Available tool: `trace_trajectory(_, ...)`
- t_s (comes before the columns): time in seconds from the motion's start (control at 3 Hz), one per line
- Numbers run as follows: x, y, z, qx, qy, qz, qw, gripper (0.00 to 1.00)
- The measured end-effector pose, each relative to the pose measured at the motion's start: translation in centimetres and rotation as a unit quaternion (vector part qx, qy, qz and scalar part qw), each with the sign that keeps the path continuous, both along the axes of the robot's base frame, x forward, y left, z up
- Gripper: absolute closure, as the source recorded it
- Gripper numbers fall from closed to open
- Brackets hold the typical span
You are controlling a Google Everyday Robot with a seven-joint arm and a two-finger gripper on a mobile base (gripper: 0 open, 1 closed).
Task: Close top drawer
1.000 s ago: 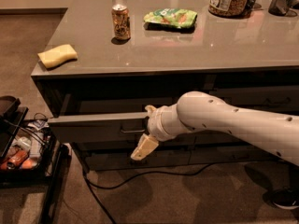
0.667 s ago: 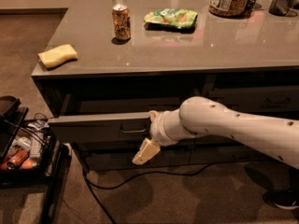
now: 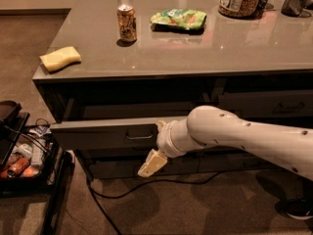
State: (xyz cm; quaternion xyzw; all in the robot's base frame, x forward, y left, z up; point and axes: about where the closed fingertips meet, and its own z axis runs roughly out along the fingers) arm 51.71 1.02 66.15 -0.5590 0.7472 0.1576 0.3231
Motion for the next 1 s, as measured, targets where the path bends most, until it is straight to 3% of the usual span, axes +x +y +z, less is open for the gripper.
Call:
trace_trajectory(0.33, 0.00, 0.00, 0.00, 0.000, 0.000, 0.000, 1.0000, 0.19)
trace_trajectory(1.0, 0.00, 0.01, 0.00, 0.000, 0.000, 0.000, 1.0000, 0.65)
